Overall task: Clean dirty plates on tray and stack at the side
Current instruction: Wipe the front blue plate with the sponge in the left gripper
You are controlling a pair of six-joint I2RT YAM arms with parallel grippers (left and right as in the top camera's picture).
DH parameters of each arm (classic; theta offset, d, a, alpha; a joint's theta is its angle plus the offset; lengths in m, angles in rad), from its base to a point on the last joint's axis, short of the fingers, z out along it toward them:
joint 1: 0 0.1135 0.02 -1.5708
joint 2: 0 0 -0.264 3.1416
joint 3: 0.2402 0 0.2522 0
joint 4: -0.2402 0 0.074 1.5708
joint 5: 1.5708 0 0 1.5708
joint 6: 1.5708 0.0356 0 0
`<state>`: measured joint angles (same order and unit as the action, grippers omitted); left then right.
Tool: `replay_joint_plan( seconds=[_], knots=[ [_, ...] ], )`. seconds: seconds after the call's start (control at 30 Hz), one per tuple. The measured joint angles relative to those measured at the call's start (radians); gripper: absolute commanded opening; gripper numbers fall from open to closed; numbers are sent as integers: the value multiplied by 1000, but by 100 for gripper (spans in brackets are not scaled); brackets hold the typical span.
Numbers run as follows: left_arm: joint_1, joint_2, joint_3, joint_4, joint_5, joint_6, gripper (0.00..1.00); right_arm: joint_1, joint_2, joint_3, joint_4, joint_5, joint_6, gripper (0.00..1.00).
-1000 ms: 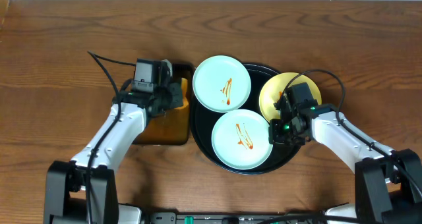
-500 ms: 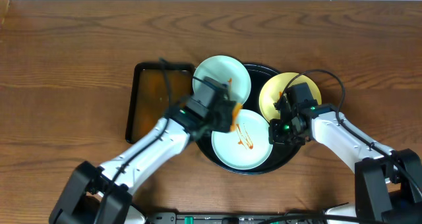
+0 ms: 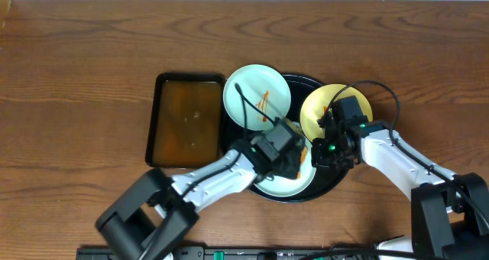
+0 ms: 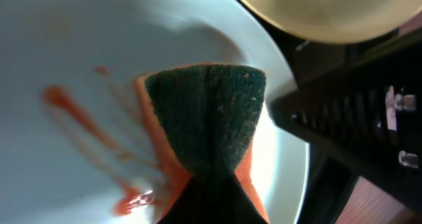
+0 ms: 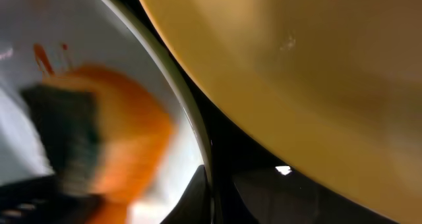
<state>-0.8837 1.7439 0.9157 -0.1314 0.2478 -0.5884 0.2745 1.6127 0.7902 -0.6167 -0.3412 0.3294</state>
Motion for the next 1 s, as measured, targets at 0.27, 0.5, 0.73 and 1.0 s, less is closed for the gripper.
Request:
replay_joint_plan(
  seconds=[0.27, 0.5, 0.73, 1.0],
  knots=[
    [-32, 43, 11, 20, -50, -40, 7, 0, 0, 0, -3, 1, 0, 2],
    [39, 50, 20, 4, -101, -43, 7, 0, 0, 1, -19, -3, 0, 2],
    [146, 50, 26, -25, -123, -19, 7, 0, 0, 2, -26, -4, 0, 2],
    [178, 43, 49, -144, -70, -39, 7, 0, 0, 3, -34, -14, 0, 3]
  ],
)
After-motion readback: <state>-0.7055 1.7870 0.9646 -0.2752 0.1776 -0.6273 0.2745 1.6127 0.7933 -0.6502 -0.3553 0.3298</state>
